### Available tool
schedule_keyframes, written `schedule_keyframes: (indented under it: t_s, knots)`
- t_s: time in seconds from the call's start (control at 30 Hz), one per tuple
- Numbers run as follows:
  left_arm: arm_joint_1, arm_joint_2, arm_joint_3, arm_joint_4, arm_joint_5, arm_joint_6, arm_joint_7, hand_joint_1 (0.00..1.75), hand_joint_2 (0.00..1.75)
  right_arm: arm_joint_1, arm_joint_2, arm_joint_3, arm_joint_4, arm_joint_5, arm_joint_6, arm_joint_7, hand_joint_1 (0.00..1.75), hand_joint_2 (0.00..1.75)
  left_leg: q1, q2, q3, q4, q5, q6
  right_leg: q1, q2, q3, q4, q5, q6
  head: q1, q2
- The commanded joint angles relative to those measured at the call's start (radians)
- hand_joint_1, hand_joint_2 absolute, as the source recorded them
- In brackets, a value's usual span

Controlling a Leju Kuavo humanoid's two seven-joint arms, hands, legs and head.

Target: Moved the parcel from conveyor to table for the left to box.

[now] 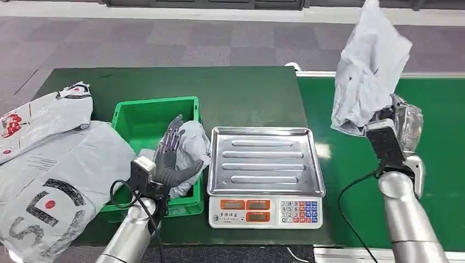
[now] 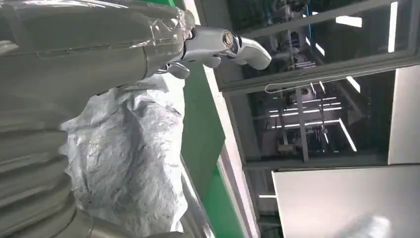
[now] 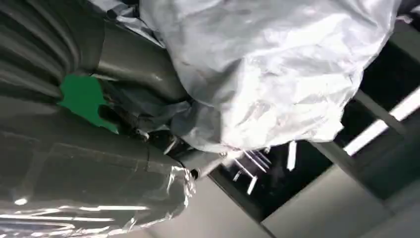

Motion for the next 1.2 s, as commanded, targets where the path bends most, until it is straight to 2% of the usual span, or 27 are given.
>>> schedule_keyframes:
  t_s: [0.03,0.1,0.13,0.17,0.23,0.27,0.4,0.57,0.63,0.67,0.73,0.83,0.87,0.9,1.0,1.07,1.17,1.2]
  knots:
    - [-0.047,-0.001,0.023,0.041,0.004,-0.007,0.005,0.00,1.75,0.056,0.086,0.224,-0.302,-0.019,0.273,0.080,1.75,1.75,0.002,0.008,0.002,-0.001,-0.002,-0.003,0.001,0.009,0.000,-0.001,0.001,-0.002,0.000,0.000]
    - [-0.049,0.001,0.021,0.043,0.004,-0.015,0.005,0.00,1.75,0.026,0.084,0.300,-0.211,-0.011,0.356,0.115,1.75,1.75,0.001,0.011,0.003,-0.001,-0.002,-0.004,0.001,0.011,-0.001,-0.001,0.002,-0.001,0.000,0.000]
    - [-0.049,0.000,0.019,0.044,0.004,-0.018,0.005,0.00,1.75,0.008,0.086,0.350,-0.127,0.007,0.414,0.173,1.75,1.75,0.001,0.011,0.002,-0.001,-0.002,-0.004,0.001,0.012,-0.001,-0.002,0.002,-0.002,0.000,0.000]
    - [-0.049,0.000,0.019,0.044,0.004,-0.018,0.005,0.00,1.75,0.008,0.086,0.350,-0.127,0.007,0.414,0.173,1.75,1.75,0.003,0.015,0.004,-0.003,-0.002,-0.005,0.002,0.017,0.000,-0.004,0.004,-0.002,0.000,0.000]
    - [-0.055,-0.004,0.009,0.056,0.001,-0.027,0.005,0.00,1.75,0.003,0.114,0.430,0.052,0.048,0.492,0.284,1.75,1.75,0.002,0.013,0.004,-0.002,-0.001,-0.004,0.002,0.013,0.001,-0.003,0.003,-0.002,0.000,0.000]
    - [-0.055,-0.006,0.006,0.058,0.001,-0.028,0.005,0.00,1.75,0.009,0.122,0.453,0.117,0.060,0.495,0.300,1.75,1.75,0.002,0.010,0.003,-0.001,-0.002,-0.003,0.002,0.010,0.000,-0.001,0.002,-0.002,0.000,0.000]
    - [-0.055,-0.006,0.006,0.058,0.001,-0.028,0.005,0.00,1.75,0.009,0.122,0.453,0.117,0.060,0.495,0.300,1.75,1.75,0.004,0.012,0.007,-0.004,-0.001,-0.004,0.004,0.012,0.005,-0.007,0.003,-0.003,-0.001,0.000]
    - [-0.055,-0.006,0.006,0.058,0.001,-0.028,0.005,0.00,1.75,0.009,0.122,0.453,0.117,0.060,0.495,0.300,1.75,1.75,0.002,0.009,0.003,-0.001,-0.002,-0.003,0.002,0.010,0.000,-0.002,0.001,-0.002,-0.001,0.000]
    - [-0.067,-0.011,-0.001,0.079,-0.001,-0.029,0.005,0.00,1.75,0.002,0.102,0.503,0.206,0.082,0.576,0.382,1.75,1.75,0.002,0.008,0.003,-0.001,-0.001,-0.003,0.002,0.009,0.000,-0.002,0.001,-0.002,0.000,0.000]
    - [-0.070,-0.012,-0.002,0.084,-0.001,-0.028,0.005,0.00,1.75,0.003,0.098,0.516,0.230,0.084,0.590,0.387,1.75,1.75,0.003,0.008,0.004,-0.001,-0.002,-0.004,0.003,0.009,0.001,-0.003,0.002,-0.002,0.000,0.000]
    - [-0.081,-0.018,-0.005,0.100,0.000,-0.020,0.005,0.00,1.75,-0.024,0.083,0.583,0.329,0.091,0.611,0.374,1.75,1.75,0.003,0.008,0.005,-0.002,-0.002,-0.004,0.003,0.009,0.002,-0.004,0.002,-0.002,0.000,0.000]
    - [-0.085,-0.026,-0.003,0.104,0.004,-0.007,0.005,0.00,1.75,-0.052,0.073,0.622,0.359,0.038,0.629,0.297,1.75,1.75,0.003,0.009,0.005,-0.002,-0.002,-0.004,0.003,0.010,0.002,-0.004,0.003,-0.002,0.000,0.000]
    - [-0.073,-0.026,-0.002,0.091,0.004,-0.002,0.005,0.00,1.75,-0.044,0.066,0.622,0.326,-0.006,0.638,0.236,0.63,1.75,0.002,0.008,0.003,-0.001,-0.002,-0.004,0.002,0.009,0.001,-0.002,0.002,-0.002,0.000,0.000]
    - [-0.058,-0.025,-0.003,0.074,0.005,-0.002,0.005,0.00,1.75,-0.028,0.041,0.627,0.249,-0.029,0.617,0.141,0.00,1.75,0.003,0.008,0.004,-0.002,-0.002,-0.004,0.003,0.009,0.001,-0.004,0.002,-0.002,0.000,0.000]
    - [-0.022,-0.019,0.011,0.040,0.017,-0.005,0.005,0.00,1.75,0.015,0.027,0.547,0.056,-0.147,0.567,0.015,0.00,1.75,0.002,0.010,0.005,-0.001,-0.002,-0.004,0.002,0.011,0.001,-0.002,0.001,-0.002,-0.001,0.000]
    - [-0.020,-0.011,0.014,0.035,0.022,-0.010,0.005,0.00,1.75,0.021,0.029,0.487,-0.027,-0.196,0.539,-0.005,0.00,1.75,0.001,0.012,0.004,0.000,-0.002,-0.004,0.001,0.012,-0.001,0.000,0.001,-0.002,0.000,0.000]
    - [-0.025,-0.009,0.015,0.040,0.024,-0.012,0.005,0.00,1.75,0.015,0.023,0.474,-0.048,-0.211,0.554,0.011,0.00,1.75,0.002,0.013,0.004,0.000,-0.003,-0.005,0.002,0.013,-0.001,-0.001,0.001,-0.003,0.000,0.000]
    - [-0.032,-0.010,0.015,0.045,0.022,-0.015,0.005,0.00,1.75,0.027,0.033,0.445,-0.069,-0.218,0.523,-0.012,0.00,1.75,0.001,0.012,0.003,0.000,-0.002,-0.004,0.001,0.012,-0.002,0.000,0.001,-0.002,0.000,0.000]
